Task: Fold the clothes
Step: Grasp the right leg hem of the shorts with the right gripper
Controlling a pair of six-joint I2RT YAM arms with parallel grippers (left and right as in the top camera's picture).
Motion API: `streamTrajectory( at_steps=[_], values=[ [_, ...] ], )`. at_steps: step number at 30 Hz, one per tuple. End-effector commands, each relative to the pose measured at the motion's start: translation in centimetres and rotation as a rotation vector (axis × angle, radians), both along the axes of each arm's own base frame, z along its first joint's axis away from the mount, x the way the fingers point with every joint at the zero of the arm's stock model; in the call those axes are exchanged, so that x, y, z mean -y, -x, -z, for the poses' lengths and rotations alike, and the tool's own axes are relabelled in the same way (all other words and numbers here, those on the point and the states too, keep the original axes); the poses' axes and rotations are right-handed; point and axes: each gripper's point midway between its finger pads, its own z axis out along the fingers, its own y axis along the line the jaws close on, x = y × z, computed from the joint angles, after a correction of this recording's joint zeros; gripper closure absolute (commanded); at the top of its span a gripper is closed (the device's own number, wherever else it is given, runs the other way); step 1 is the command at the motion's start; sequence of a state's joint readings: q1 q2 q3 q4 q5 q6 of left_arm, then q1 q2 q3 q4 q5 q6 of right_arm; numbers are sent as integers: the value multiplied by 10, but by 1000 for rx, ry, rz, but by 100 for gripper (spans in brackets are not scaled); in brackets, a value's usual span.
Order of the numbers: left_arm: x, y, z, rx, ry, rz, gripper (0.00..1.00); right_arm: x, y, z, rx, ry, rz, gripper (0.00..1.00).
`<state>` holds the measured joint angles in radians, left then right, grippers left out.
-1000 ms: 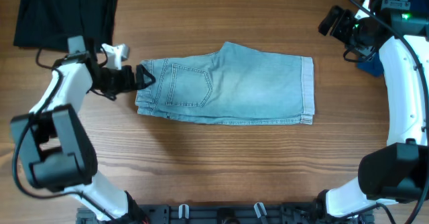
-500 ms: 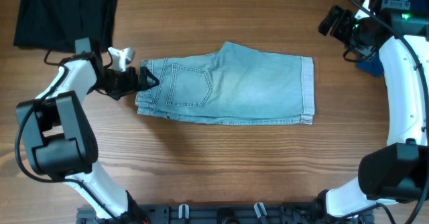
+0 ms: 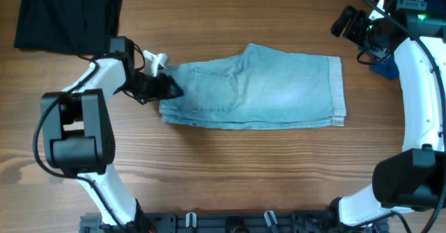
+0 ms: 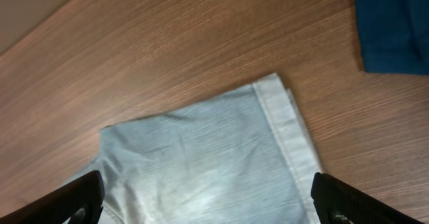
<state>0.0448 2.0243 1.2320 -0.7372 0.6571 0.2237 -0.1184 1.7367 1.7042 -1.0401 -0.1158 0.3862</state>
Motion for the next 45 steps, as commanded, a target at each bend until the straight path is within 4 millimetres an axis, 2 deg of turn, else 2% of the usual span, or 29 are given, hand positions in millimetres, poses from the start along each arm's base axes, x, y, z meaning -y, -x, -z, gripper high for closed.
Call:
streamTrajectory(
  at_steps=[1, 9, 15, 19, 22, 27, 29, 30, 33, 38, 41, 45],
  values=[
    [3, 13, 16, -54, -1, 14, 96, -4, 3, 2, -6, -2, -27, 0],
    [0, 13, 18, -53, -18, 12, 96, -4, 3, 2, -7, -2, -27, 1],
    [-23, 14, 22, -85, -67, -38, 96, -9, 6, 4, -20, -28, -35, 0],
    [-56, 10, 22, -134, -120, -158, 96, -17, 8, 11, -39, -52, -28, 0],
    [-76, 4, 13, -145, -115, -223, 96, -27, 9, 22, -50, -57, -48, 0],
    [-106, -8, -19, -163, -107, -296, 96, -55, 13, 54, -84, -86, -95, 1],
    [-110, -13, -32, -160, -107, -302, 96, -66, 17, 69, -108, -95, -102, 9],
    [-111, -16, -39, -153, -108, -302, 96, -71, 18, 76, -112, -95, -115, 16],
    [-107, -28, -63, -113, -114, -288, 96, -89, 22, 102, -130, -93, -158, 39],
    [-86, -37, -95, -41, -122, -240, 96, -114, 25, 138, -159, -100, -220, 61],
    [-64, -37, -112, 1, -102, -197, 96, -119, 27, 156, -194, -98, -231, 69],
    [-37, -34, -139, 74, -76, -138, 96, -118, 30, 182, -254, -97, -228, 74]
  ],
)
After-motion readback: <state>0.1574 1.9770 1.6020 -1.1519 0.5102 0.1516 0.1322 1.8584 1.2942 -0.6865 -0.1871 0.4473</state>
